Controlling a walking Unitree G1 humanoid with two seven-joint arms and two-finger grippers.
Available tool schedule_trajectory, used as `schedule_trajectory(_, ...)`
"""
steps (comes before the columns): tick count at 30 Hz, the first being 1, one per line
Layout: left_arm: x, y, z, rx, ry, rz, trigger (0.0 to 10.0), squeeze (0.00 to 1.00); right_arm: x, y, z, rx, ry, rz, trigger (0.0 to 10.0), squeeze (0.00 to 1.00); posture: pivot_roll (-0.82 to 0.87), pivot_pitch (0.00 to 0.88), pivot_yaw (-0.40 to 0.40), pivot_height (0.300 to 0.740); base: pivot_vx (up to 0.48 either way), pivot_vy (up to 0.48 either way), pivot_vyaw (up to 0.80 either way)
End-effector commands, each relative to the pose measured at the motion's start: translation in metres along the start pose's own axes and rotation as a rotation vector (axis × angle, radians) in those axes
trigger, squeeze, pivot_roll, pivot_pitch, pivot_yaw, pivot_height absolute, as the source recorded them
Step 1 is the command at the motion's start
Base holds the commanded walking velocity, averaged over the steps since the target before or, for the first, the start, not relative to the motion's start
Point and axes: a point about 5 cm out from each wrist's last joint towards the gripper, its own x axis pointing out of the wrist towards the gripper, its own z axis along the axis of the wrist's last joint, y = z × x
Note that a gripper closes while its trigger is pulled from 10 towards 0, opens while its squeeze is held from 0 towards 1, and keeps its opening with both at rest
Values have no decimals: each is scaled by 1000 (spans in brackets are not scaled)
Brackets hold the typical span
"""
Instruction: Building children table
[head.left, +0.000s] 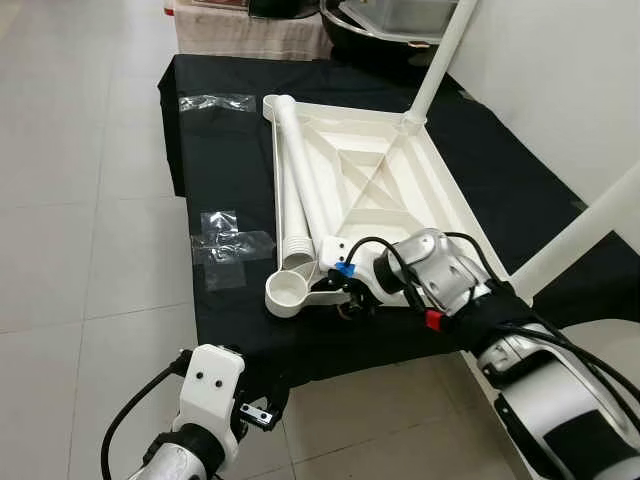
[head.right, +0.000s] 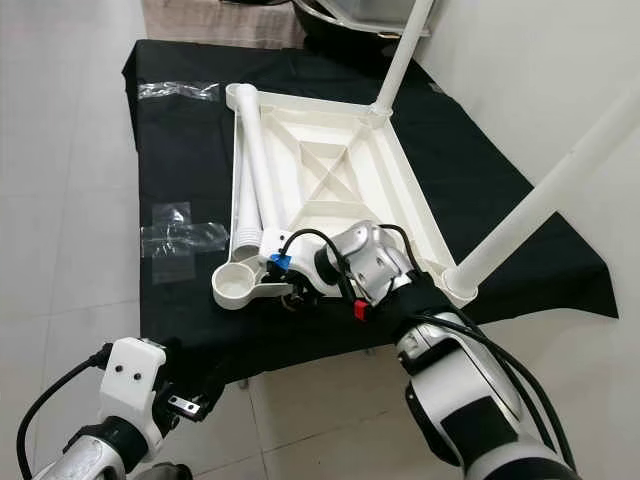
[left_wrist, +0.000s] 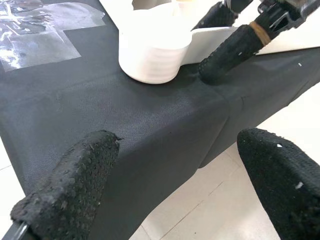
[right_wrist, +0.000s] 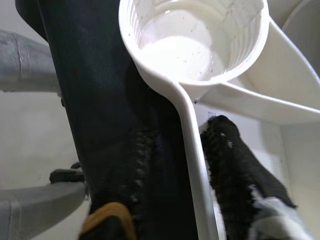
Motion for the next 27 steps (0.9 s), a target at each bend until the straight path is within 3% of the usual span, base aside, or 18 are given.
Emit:
schedule_trajectory(1,-1,-4,-2,-13,14,-9,10000,0,0,-1,-2,-22,39,7,0,0,81,170,-207,740,0,0,0)
schedule_trajectory(12,-1,-5,-2,-16,13,-6,10000,0,-2,-3,-1,-67,64,21,0,0,76,171,-211,740,0,0,0)
schedule_trajectory(15,0,-5,-2,-17,14,-8,10000,0,-8,0,-16,-179,146,79,0,0,76,170,-210,740,0,0,0)
schedule_trajectory(18,0,-5,-2,-17,15,-9,10000,0,-14,-1,-28,-232,207,86,0,0,76,170,-210,740,0,0,0)
schedule_trajectory(20,0,-4,-2,-17,15,-8,10000,0,-28,-5,-40,-342,296,69,0,0,71,170,-207,740,0,0,0)
schedule_trajectory(24,-1,-4,-2,-18,16,-8,10000,0,-39,-8,-49,-435,366,60,0,0,70,167,-206,740,0,0,0)
schedule_trajectory(25,0,-4,-3,-19,18,-9,10000,0,-50,-12,-56,-508,433,45,0,0,70,164,-206,740,0,0,0)
schedule_trajectory(27,0,-4,-3,-19,19,-9,10000,0,-54,-13,-60,-523,464,44,0,0,70,161,-206,740,0,0,0)
